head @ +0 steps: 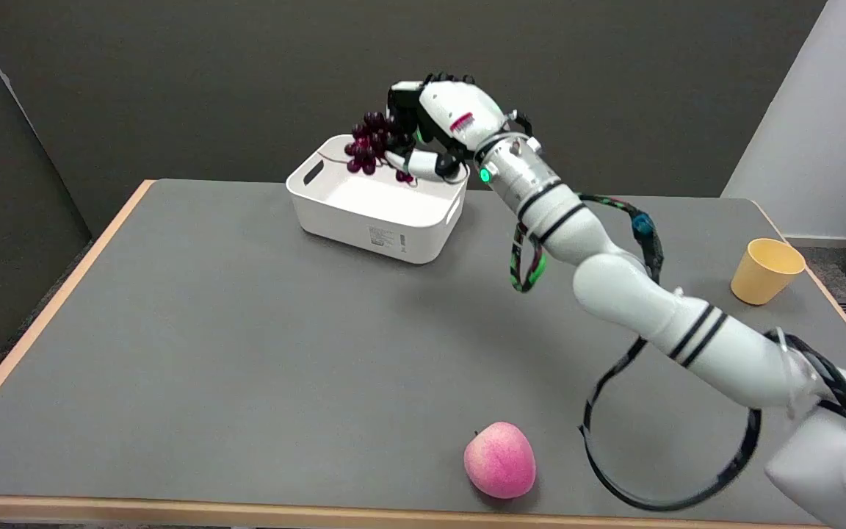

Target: Place the grape into the white box.

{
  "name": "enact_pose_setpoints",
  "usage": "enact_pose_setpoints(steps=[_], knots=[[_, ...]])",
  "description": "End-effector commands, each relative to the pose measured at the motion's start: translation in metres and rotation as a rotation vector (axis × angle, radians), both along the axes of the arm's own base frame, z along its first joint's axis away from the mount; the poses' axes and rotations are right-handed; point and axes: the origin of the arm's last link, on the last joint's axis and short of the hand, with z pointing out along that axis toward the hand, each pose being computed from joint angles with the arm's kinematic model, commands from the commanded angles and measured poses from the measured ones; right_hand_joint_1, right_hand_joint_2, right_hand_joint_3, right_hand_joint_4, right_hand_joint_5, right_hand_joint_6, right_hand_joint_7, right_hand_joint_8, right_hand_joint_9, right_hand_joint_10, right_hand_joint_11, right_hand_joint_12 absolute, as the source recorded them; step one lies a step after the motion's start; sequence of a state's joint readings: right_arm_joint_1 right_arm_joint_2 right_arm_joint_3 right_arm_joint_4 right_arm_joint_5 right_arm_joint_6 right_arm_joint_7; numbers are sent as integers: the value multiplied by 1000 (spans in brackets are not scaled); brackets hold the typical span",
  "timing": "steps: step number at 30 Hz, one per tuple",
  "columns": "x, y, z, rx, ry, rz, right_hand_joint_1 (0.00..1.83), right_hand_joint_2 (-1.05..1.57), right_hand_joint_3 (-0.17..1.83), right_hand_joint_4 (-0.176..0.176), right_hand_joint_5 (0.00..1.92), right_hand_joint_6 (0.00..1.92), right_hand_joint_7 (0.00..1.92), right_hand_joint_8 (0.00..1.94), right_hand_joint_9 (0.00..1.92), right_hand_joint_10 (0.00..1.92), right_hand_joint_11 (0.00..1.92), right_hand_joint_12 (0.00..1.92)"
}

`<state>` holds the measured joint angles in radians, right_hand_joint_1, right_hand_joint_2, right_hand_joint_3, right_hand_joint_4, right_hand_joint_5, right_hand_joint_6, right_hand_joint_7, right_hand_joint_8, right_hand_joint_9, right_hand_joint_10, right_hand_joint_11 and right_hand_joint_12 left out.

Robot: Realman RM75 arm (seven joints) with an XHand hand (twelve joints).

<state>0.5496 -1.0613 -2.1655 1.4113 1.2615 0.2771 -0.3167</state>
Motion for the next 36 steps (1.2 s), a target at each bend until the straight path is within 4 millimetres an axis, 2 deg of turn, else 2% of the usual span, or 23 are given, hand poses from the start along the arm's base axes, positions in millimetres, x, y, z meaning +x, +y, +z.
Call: enact_pose_setpoints(steps=[1,5,9,12,13,14,15,16,17,18,19,21,24,28,30,31,32,35,36], knots=[[1,-112,-14,-159,75,-138,1162,1060,527,-176,627,1603,678,1643,847,1668,518,1921],[-24,-127,-5,-240,123,-237,1158,1069,520,-176,616,1614,668,1656,841,1672,503,1921],[-35,-126,9,-279,94,-265,1157,1079,504,-176,612,1615,664,1655,843,1668,501,1921],[-50,-120,24,-297,-22,-314,1157,1082,498,-176,611,1614,663,1655,842,1665,493,1921],[-53,-117,30,-298,-82,-331,1106,1103,466,-147,608,1618,683,1672,838,1645,406,1921],[-55,-115,34,-297,-122,-341,1006,1142,406,-89,604,1624,723,1703,833,1606,241,1921],[-58,-111,39,-293,-180,-351,883,1137,402,-35,571,1525,742,1638,806,1535,103,1921],[-58,-107,43,-288,-220,-348,693,945,640,-16,426,1007,660,1176,697,1353,128,1921],[-58,-104,44,-282,-228,-340,547,795,824,-2,313,605,597,817,613,1211,147,1921],[-55,-99,45,-271,-237,-321,465,749,873,7,263,476,534,650,542,1132,252,1921],[-53,-96,46,-264,-241,-307,409,740,874,13,238,445,476,557,480,1079,379,1921],[-48,-88,47,-249,-249,-276,311,697,847,23,156,356,311,371,298,942,497,1716],[-38,-76,45,-225,-266,-220,288,684,828,25,119,330,227,310,222,866,436,1651],[-21,-54,55,-213,-301,-134,273,639,866,25,76,291,114,268,126,744,286,1539],[-11,-37,66,-227,-326,-73,258,642,850,27,55,287,82,254,97,715,243,1472],[-8,-30,71,-236,-334,-49,240,604,893,25,77,227,98,177,91,700,240,1421],[-4,-18,81,-261,-349,-12,228,583,917,24,88,193,103,131,86,689,236,1386],[-1,12,108,-335,-373,64,241,631,864,26,54,268,65,214,89,688,229,1409],[3,25,121,-370,-382,101,234,584,933,31,82,205,104,138,115,675,246,1373]])
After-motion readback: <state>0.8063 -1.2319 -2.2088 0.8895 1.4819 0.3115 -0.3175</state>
